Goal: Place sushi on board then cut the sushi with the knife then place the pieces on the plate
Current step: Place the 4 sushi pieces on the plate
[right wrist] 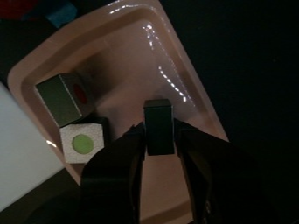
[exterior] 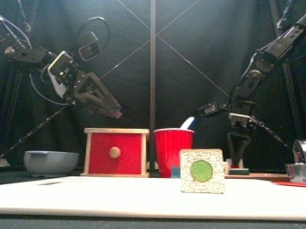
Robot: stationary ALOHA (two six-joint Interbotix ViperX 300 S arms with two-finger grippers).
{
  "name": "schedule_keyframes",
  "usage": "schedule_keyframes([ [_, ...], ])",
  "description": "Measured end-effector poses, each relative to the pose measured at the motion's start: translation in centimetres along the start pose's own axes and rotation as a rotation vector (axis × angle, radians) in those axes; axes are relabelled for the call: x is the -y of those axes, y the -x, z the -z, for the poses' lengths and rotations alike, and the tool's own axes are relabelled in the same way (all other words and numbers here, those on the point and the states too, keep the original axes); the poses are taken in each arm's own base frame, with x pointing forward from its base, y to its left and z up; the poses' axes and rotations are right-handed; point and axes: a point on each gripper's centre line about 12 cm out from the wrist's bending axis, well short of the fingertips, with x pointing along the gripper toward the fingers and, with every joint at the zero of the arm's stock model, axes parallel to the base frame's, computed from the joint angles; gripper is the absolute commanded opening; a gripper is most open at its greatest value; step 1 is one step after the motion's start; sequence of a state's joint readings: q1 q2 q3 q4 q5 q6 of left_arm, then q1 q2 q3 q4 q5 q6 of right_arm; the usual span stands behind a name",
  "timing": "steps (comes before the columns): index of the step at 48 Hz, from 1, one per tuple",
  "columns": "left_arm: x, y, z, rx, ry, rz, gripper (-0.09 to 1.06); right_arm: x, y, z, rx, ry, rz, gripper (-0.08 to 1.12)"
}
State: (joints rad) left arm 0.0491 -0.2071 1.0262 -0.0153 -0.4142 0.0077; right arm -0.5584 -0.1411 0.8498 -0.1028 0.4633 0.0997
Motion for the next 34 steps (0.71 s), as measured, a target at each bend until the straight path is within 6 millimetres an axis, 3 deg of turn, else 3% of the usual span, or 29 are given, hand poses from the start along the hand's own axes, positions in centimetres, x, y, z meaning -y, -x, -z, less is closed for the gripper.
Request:
schedule_keyframes([
  [10, 0.0, 0.0, 0.0, -0.002, 0.000, 0.001, 0.78, 0.2, -0.3, 0.1, -0.010, 0.004, 0.008, 0.84],
  [18, 0.0, 0.0, -0.1, 0.002, 0.000, 0.001, 0.78, -0.8, 2.2, -1.0, 0.034, 0.011, -0.010, 0.84],
  [23, 0.0, 0.0, 0.0, 0.000, 0.000, 0.001, 0.78, -3.5, 4.3, -1.9, 0.072, 0.075, -0.056, 0.84],
  [34, 0.1, 0.0, -0.1, 0.003, 0.000, 0.002, 0.78, -12.5, 8.1, -2.5, 0.165, 0.306, -0.215, 0.84],
])
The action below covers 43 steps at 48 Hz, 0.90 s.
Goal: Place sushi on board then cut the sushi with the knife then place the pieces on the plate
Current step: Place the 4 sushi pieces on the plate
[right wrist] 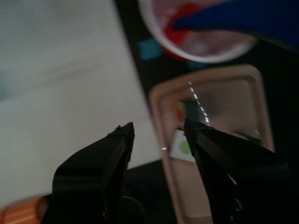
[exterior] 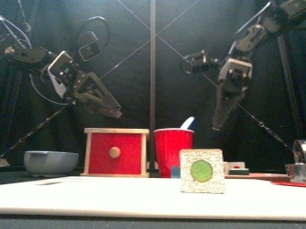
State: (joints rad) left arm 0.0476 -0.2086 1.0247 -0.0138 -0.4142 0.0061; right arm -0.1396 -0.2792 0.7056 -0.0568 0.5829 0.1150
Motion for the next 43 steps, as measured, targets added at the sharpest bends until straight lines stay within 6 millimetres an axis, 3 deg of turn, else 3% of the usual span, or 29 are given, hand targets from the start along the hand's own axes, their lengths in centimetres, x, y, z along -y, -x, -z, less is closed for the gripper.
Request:
schedule_keyframes([
  [12, 0.1, 0.0, -0.1, 0.003, 0.000, 0.004, 0.78, -8.6, -1.0, -1.5, 0.015, 0.030, -0.213, 0.84],
  [21, 0.1, -0.1, -0.4, 0.009, 0.000, 0.004, 0.78, -13.1, -2.4, -1.8, -0.001, 0.014, -0.310, 0.84],
  [28, 0.1, -0.1, -0.3, 0.008, 0.000, 0.004, 0.78, -14.6, -4.0, -2.1, -0.008, -0.008, -0.333, 0.84],
  [43, 0.1, -0.1, -0.3, 0.008, -0.002, 0.004, 0.78, -15.0, -7.2, -1.8, -0.058, 0.000, -0.307, 0.84],
])
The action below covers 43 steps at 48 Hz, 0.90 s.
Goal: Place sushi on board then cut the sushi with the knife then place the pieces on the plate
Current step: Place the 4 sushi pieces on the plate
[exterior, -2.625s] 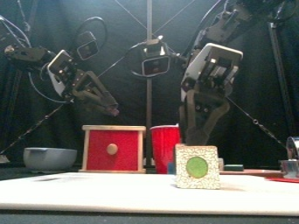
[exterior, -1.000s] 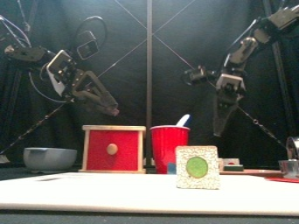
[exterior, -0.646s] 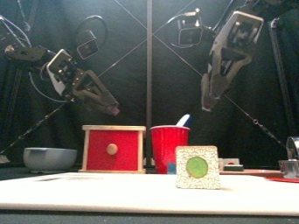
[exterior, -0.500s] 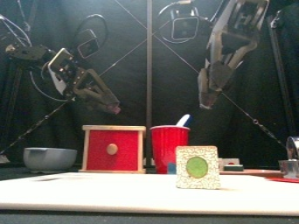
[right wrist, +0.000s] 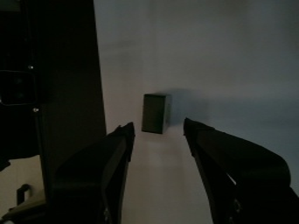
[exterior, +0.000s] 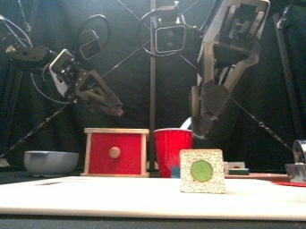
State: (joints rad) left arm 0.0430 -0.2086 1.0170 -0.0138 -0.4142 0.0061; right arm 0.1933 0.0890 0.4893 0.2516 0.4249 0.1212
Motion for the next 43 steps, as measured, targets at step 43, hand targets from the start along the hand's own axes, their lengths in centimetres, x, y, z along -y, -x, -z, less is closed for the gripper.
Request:
schedule_keyframes([
  [43, 0.0, 0.0, 0.1, -0.002, 0.001, 0.001, 0.78, 0.6, -3.7, 0.9, -0.081, 0.000, 0.028, 0.65],
])
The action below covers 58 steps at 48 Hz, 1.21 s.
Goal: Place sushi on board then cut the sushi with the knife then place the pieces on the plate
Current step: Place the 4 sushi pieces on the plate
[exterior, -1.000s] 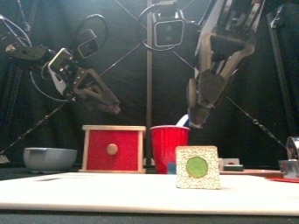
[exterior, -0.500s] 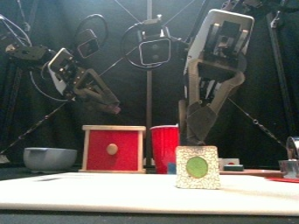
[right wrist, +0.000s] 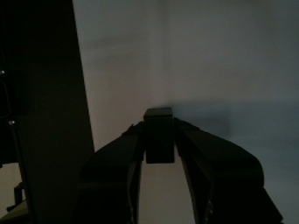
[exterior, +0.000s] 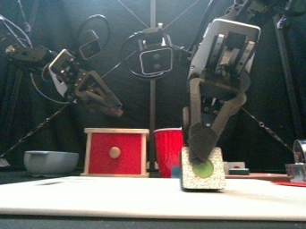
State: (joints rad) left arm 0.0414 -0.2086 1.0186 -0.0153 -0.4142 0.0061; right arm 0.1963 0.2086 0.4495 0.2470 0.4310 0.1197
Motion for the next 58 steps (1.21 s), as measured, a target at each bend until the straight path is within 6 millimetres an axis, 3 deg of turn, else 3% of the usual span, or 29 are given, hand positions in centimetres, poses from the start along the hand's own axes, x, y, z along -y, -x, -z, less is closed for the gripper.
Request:
schedule_keyframes([
  [7, 0.0, 0.0, 0.0, -0.002, -0.003, 0.001, 0.78, 1.9, 2.7, 0.8, -0.005, -0.025, 0.022, 0.65],
  [14, 0.0, 0.0, 0.0, -0.002, -0.008, 0.004, 0.78, 6.0, 7.4, 1.5, 0.033, -0.091, 0.074, 0.65],
  [20, 0.1, 0.0, 0.0, -0.001, -0.017, 0.007, 0.78, 10.4, 11.1, 3.5, 0.033, -0.171, 0.152, 0.65],
  [29, 0.1, 0.0, 0.0, -0.001, -0.024, 0.010, 0.78, 15.8, 14.1, 7.7, -0.013, -0.284, 0.276, 0.65],
  [43, 0.0, -0.1, -0.2, 0.003, -0.037, 0.011, 0.78, 20.5, 15.0, 11.8, -0.061, -0.392, 0.394, 0.66],
  [58, 0.0, -0.1, -0.3, 0.006, -0.037, 0.012, 0.78, 22.3, 14.1, 13.0, -0.070, -0.386, 0.441, 0.87],
])
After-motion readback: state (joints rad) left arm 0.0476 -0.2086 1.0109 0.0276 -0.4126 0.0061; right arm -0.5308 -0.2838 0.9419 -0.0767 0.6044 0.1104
